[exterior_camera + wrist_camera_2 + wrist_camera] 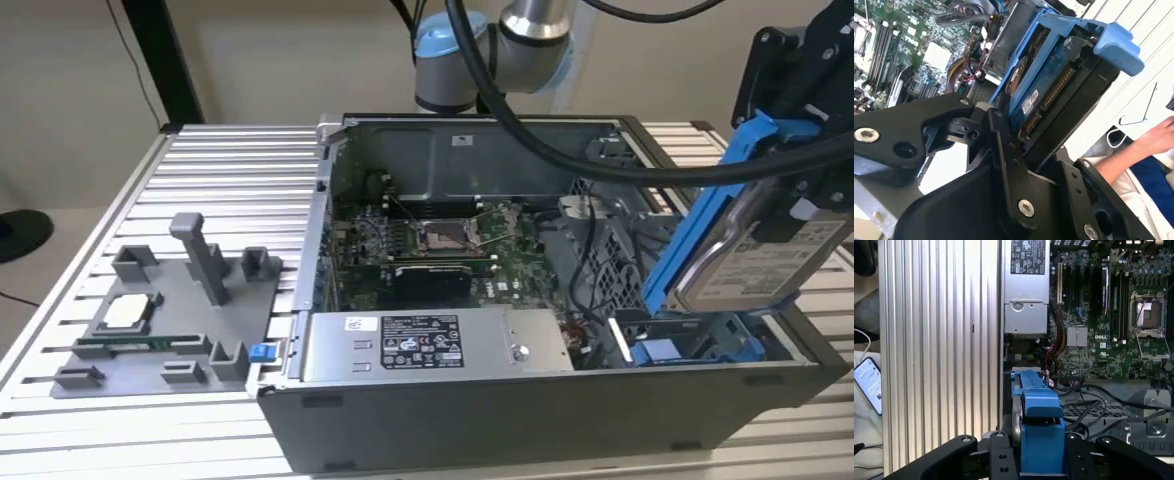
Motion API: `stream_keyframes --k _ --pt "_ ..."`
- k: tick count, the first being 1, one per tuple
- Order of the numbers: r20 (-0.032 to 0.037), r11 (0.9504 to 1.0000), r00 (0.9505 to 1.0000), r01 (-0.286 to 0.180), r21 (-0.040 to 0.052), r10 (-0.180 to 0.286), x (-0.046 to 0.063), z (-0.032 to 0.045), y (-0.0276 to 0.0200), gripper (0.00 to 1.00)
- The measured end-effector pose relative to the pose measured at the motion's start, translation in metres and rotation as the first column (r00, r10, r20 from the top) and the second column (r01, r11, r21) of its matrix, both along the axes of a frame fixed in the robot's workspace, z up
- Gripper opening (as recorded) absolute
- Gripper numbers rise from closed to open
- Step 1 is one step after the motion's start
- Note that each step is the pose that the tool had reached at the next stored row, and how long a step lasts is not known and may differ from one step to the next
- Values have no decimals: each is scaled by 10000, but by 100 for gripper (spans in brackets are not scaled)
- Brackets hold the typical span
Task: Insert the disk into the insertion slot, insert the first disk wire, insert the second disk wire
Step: 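Insert the disk into the insertion slot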
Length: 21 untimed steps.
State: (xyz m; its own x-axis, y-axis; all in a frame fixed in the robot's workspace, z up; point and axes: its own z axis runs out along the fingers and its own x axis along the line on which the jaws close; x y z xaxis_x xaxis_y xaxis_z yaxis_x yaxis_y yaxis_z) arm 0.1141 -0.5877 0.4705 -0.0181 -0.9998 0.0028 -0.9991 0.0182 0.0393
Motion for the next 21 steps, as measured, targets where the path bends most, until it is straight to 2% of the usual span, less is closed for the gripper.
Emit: stream_keyframes --k 16,21 --pt "0 10000 10000 0 20 0 66 -289 87 0" --pt "0 10000 10000 1 61 -1 85 -371 94 0"
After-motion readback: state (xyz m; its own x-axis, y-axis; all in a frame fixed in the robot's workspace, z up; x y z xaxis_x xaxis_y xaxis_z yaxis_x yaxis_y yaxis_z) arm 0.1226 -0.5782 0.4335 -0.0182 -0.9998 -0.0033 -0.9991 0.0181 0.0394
